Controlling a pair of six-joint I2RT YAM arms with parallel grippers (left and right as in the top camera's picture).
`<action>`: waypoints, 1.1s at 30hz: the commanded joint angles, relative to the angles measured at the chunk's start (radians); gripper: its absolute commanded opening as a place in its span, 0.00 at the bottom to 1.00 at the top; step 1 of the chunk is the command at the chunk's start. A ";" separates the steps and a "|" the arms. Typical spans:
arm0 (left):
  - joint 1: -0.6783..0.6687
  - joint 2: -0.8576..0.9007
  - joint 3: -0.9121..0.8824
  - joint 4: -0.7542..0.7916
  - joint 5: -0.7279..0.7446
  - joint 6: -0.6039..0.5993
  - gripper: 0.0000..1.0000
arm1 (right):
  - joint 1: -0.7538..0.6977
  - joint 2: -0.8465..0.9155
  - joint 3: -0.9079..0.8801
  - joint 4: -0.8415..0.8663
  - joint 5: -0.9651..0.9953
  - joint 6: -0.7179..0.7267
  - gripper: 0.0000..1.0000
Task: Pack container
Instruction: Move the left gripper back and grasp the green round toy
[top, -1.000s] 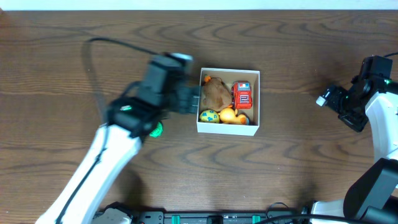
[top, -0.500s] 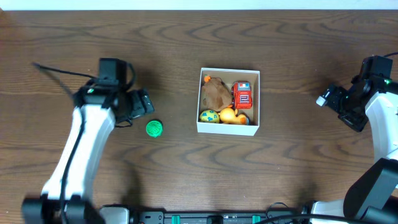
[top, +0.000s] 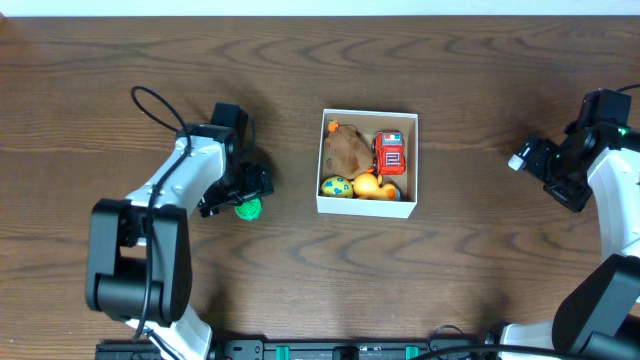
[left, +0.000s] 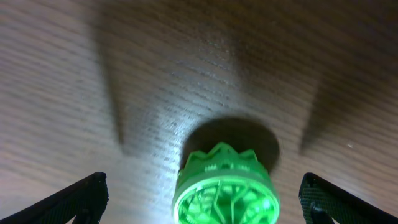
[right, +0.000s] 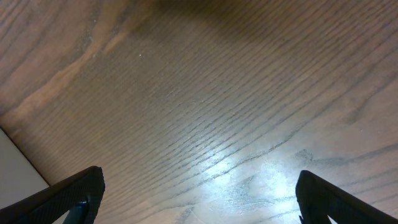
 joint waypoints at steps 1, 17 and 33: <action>-0.002 0.035 -0.006 0.003 0.000 -0.020 0.98 | 0.001 -0.006 0.002 -0.001 -0.005 -0.012 0.99; -0.002 0.064 -0.007 0.000 0.008 -0.019 0.96 | 0.001 -0.006 0.002 -0.002 -0.005 -0.013 0.99; -0.002 0.064 -0.007 -0.020 0.008 -0.020 0.55 | 0.001 -0.006 0.002 -0.002 -0.004 -0.013 0.99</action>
